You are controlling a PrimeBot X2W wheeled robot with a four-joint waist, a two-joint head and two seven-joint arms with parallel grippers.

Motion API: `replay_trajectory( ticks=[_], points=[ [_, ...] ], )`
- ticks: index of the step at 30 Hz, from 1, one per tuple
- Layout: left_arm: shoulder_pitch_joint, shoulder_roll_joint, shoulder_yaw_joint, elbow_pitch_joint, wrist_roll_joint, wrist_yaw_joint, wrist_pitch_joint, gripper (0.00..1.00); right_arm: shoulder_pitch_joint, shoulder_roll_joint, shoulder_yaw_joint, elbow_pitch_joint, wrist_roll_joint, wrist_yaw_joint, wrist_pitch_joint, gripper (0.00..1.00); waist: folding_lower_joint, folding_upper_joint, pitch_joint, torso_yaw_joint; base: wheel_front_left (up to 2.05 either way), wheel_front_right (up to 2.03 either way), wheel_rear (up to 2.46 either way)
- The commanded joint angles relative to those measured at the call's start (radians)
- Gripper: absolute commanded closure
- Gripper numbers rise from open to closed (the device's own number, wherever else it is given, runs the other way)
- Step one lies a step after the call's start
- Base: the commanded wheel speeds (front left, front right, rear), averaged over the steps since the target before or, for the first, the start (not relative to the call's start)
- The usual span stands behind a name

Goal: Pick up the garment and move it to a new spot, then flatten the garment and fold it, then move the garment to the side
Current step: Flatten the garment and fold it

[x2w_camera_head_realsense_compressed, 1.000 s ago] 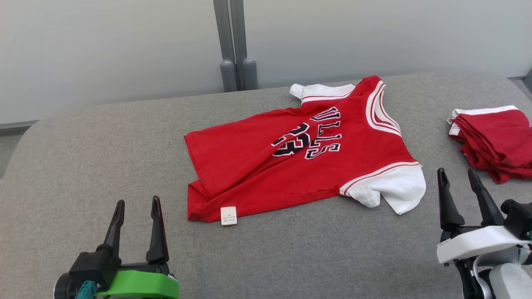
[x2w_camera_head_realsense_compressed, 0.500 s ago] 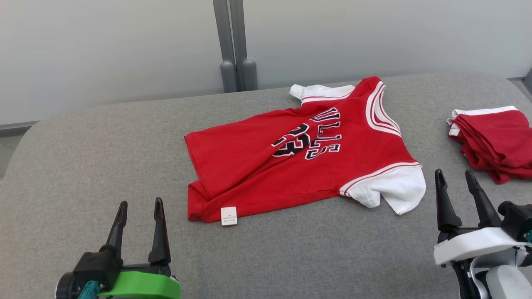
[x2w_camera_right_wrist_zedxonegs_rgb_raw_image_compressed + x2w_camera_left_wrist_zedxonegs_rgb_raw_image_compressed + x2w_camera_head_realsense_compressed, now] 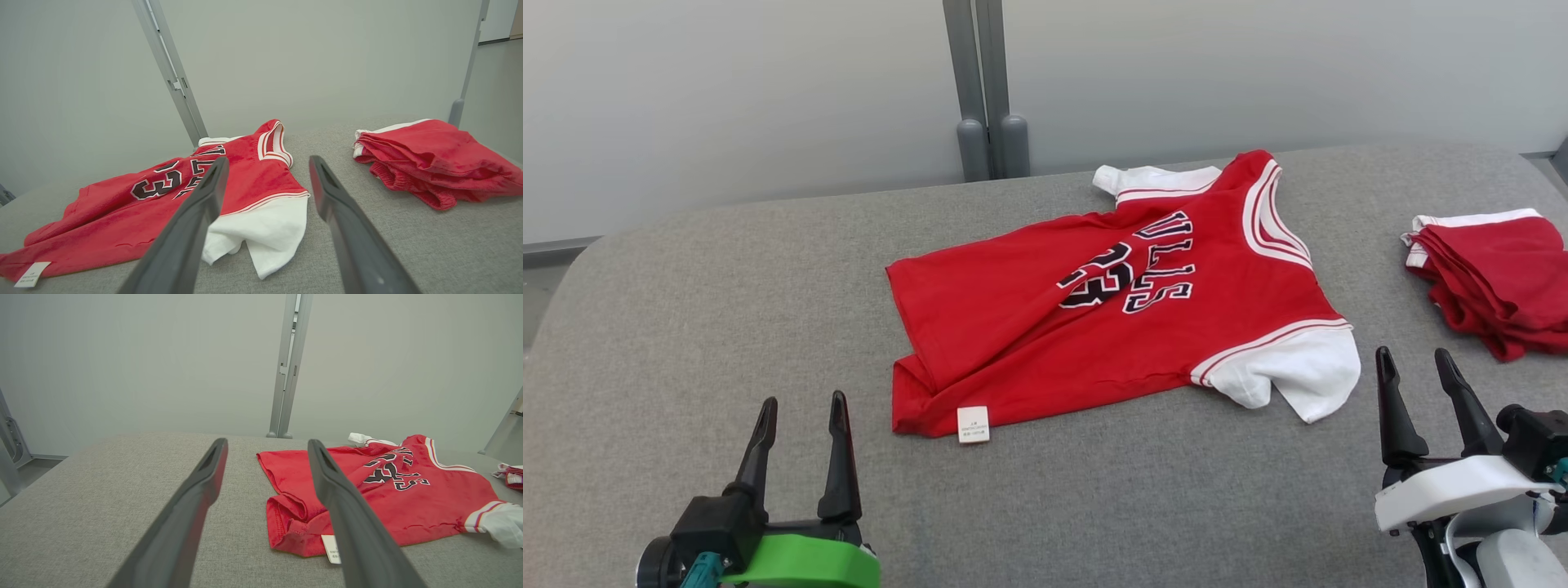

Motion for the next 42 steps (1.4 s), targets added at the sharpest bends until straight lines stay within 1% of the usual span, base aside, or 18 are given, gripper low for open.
replay_trajectory(
  ticks=[1, 15, 17, 19, 25, 28, 30, 34, 36, 42],
  points=[
    [0.006, 0.000, 0.002, 0.000, 0.006, -0.003, 0.000, 0.00, -0.004, -0.004, -0.002, 0.000, -0.005, 0.000, -0.002, 0.00, 0.0001, -0.0001, 0.000, -0.001, 0.00, 0.00, 0.00],
    [0.002, -0.002, 0.002, 0.005, 0.006, -0.005, 0.000, 0.00, -0.011, 0.003, 0.004, -0.003, -0.015, 0.000, 0.002, 0.00, 0.0001, -0.0001, 0.005, -0.003, 0.00, 0.00, 0.00],
    [-0.001, -0.002, -0.007, 0.019, 0.002, -0.011, 0.006, 0.00, -0.014, 0.005, 0.007, -0.002, -0.015, 0.000, 0.009, 0.00, 0.0001, -0.0001, 0.008, -0.004, 0.00, 0.00, 0.00],
    [-0.014, -0.002, -0.022, 0.038, -0.003, -0.022, 0.032, 0.00, -0.019, 0.010, 0.010, 0.013, 0.000, 0.000, 0.036, 0.00, 0.0001, -0.0001, 0.018, -0.004, 0.00, 0.00, 0.00],
    [-0.084, 0.006, -0.076, 0.109, -0.026, -0.058, 0.170, 0.00, -0.069, 0.001, 0.041, 0.108, 0.057, 0.000, 0.214, 0.00, 0.0001, -0.0001, 0.068, -0.006, 0.00, 0.00, 0.00],
    [-0.134, 0.014, -0.101, 0.138, -0.026, -0.072, 0.229, 0.00, -0.108, 0.001, 0.037, 0.154, 0.063, 0.000, 0.281, 0.00, 0.0001, -0.0001, 0.101, -0.006, 0.00, 0.00, 0.00],
    [-0.161, 0.017, -0.120, 0.163, -0.027, -0.081, 0.267, 0.00, -0.130, 0.014, 0.019, 0.177, 0.069, 0.000, 0.315, 0.00, 0.0001, -0.0001, 0.120, -0.005, 0.00, 0.00, 0.00],
    [-0.224, 0.023, -0.145, 0.217, -0.029, -0.089, 0.313, 0.00, -0.171, 0.035, -0.007, 0.213, 0.054, 0.000, 0.370, 0.00, 0.0001, -0.0001, 0.156, -0.005, 0.00, 0.00, 0.00],
    [-0.247, 0.023, -0.146, 0.244, -0.029, -0.089, 0.318, 0.00, -0.187, 0.043, -0.009, 0.223, 0.053, 0.000, 0.385, 0.00, 0.0001, -0.0001, 0.168, -0.008, 0.00, 0.00, 0.00],
    [-0.301, 0.026, -0.150, 0.317, -0.036, -0.089, 0.340, 0.00, -0.220, 0.062, -0.002, 0.248, 0.069, 0.000, 0.400, 0.00, 0.0001, -0.0001, 0.192, -0.016, 0.00, 0.00, 0.00]
  ],
)
